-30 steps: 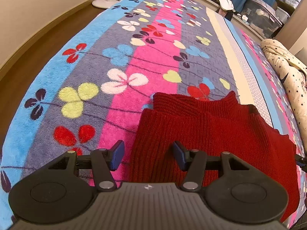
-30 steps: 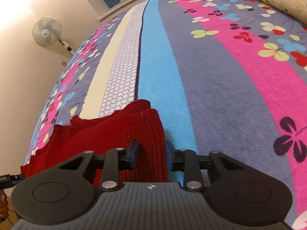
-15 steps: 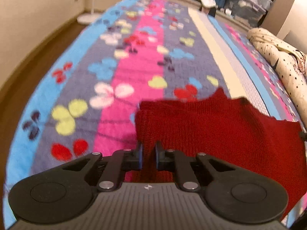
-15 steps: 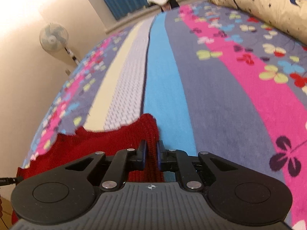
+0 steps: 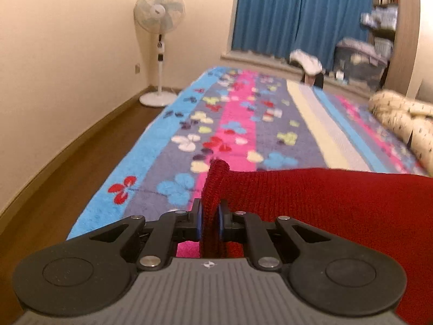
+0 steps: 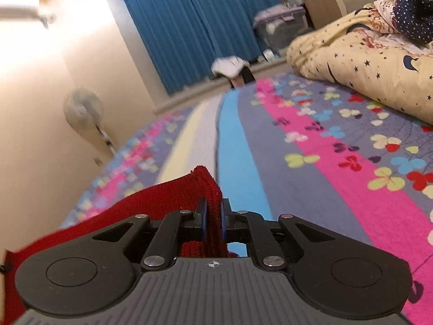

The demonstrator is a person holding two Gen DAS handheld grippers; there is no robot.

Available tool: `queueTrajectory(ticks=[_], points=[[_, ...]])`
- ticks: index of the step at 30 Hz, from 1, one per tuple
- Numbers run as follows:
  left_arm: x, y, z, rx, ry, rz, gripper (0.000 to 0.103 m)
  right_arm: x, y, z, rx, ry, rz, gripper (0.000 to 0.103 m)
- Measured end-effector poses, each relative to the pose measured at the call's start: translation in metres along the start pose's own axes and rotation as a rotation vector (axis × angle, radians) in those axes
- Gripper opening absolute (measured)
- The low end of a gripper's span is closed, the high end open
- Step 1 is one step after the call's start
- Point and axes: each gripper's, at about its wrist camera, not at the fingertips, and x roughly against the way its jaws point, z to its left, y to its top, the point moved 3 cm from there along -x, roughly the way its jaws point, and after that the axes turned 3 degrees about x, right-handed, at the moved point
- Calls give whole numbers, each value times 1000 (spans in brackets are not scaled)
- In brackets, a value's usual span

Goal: Fold small clothes

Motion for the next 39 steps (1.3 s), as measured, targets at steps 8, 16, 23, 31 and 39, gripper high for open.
queueTrajectory(ticks=[8, 16, 23, 31, 39], points=[[-67, -42, -2, -76, 68, 275, 13, -77, -50, -6, 111, -209, 315, 10], [-6, -31, 27, 133, -70, 257, 58, -15, -30, -21, -49, -191, 217, 46], [65, -67, 42, 167, -258, 409, 62, 57, -43, -29, -89, -52, 310, 48], [78, -112, 38, 70, -306, 538, 56, 76, -89, -25, -47, 27, 509, 50], [97, -97, 56, 144, -427, 420, 13, 92, -82, -23, -34, 134, 462, 12]])
